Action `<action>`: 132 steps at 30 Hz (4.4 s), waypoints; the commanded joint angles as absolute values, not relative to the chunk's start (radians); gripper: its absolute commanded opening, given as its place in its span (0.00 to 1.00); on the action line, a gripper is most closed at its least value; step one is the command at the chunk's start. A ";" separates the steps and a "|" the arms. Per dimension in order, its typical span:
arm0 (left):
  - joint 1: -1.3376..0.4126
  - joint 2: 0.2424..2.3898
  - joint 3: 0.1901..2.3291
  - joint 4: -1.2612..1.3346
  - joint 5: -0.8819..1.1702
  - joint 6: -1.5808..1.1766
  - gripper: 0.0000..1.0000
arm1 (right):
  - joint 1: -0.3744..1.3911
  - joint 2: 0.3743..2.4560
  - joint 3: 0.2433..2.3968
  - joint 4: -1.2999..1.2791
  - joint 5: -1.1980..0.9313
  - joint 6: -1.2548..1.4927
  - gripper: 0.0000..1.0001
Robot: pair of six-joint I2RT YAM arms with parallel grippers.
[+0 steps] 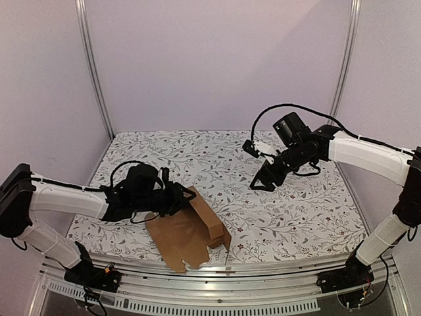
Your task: Fold the paper box
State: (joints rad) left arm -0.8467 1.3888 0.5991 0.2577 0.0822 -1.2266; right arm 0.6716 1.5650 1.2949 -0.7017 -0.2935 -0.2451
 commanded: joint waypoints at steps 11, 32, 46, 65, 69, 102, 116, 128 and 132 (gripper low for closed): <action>-0.854 1.600 0.619 0.575 0.137 -1.416 0.13 | 0.667 1.516 1.255 -0.699 -0.308 -0.255 0.73; -0.828 2.110 0.714 1.520 -0.534 -1.735 0.00 | 0.612 1.691 1.327 -0.635 -0.312 -0.256 0.73; -0.833 1.995 0.672 1.262 -0.356 -1.703 0.94 | 0.575 1.670 1.302 -0.632 -0.332 -0.239 0.73; -0.985 1.651 1.284 -0.440 -0.521 0.262 0.86 | 0.336 1.678 1.316 -0.593 -0.499 -0.110 0.98; -0.991 1.712 1.324 -0.484 -0.443 0.539 0.70 | 0.331 1.726 1.360 -0.650 -0.518 -0.179 0.88; -0.958 2.073 1.221 0.412 -0.612 1.115 0.00 | 0.331 1.887 1.388 -0.688 -0.614 -0.145 0.81; -1.031 1.976 1.201 0.340 -0.731 0.931 0.00 | 0.349 1.956 1.441 -0.717 -0.570 -0.174 0.80; -0.925 1.752 1.162 0.064 -0.660 0.312 0.70 | 0.474 2.073 1.550 -0.743 -0.528 -0.236 0.77; -0.744 1.685 1.285 -0.192 -0.417 0.000 0.79 | 0.483 2.075 1.544 -0.746 -0.541 -0.248 0.77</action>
